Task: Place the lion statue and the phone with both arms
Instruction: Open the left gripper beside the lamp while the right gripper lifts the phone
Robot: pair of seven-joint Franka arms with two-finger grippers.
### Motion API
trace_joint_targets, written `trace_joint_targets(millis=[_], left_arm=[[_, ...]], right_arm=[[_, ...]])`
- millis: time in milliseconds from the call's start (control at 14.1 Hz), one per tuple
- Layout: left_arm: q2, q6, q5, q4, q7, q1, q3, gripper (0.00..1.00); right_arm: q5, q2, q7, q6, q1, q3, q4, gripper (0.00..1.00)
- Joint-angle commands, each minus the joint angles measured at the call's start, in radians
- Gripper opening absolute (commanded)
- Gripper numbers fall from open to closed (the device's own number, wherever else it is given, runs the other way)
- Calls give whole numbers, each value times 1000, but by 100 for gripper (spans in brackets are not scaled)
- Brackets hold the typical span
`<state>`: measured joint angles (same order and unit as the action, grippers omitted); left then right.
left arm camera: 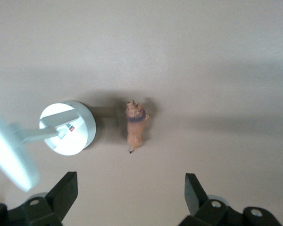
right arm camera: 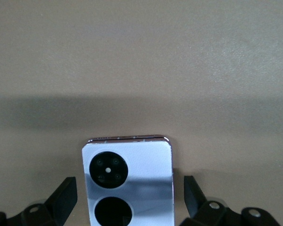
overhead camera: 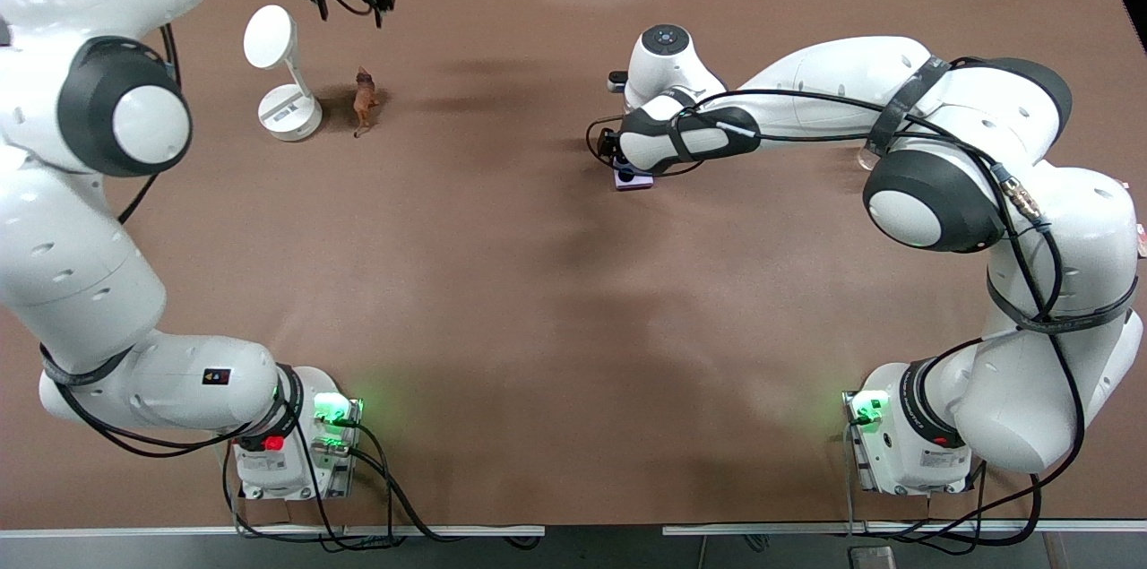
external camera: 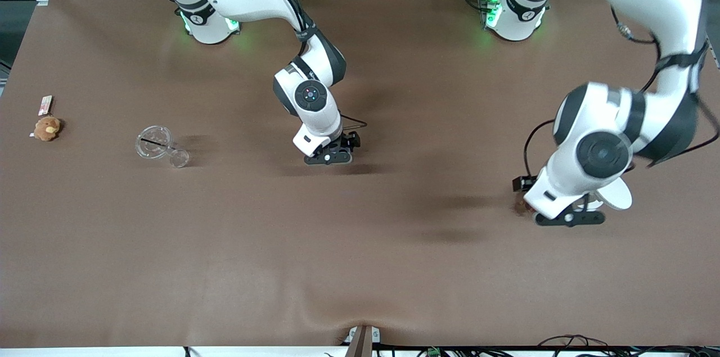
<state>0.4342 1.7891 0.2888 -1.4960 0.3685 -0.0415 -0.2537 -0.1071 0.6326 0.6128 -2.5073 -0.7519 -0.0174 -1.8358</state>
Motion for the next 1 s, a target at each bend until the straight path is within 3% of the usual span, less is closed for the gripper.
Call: trace_joint_targets(millis=[0, 498, 640, 782, 853, 924], left_arm=[[-95, -54, -45, -27, -29, 5, -2, 100], [-225, -171, -109, -33, -54, 12, -2, 100], [-274, -195, -126, -47, -109, 9, 23, 100], [-319, -209, -161, -71, -163, -30, 97, 100], [-346, -209, -180, -91, -193, -58, 146, 100], [-376, -209, -189, -113, -222, -70, 169, 100]], right_arm=[[15, -5, -5, -68, -11, -9, -43, 100], [14, 1, 5, -74, -24, -9, -39, 97], [15, 1, 2, -74, -29, -10, -39, 59], [15, -2, -2, -62, -27, -10, -39, 12], [15, -11, -2, -47, -23, -10, -39, 0], [15, -30, -1, -7, -18, -13, -36, 0]])
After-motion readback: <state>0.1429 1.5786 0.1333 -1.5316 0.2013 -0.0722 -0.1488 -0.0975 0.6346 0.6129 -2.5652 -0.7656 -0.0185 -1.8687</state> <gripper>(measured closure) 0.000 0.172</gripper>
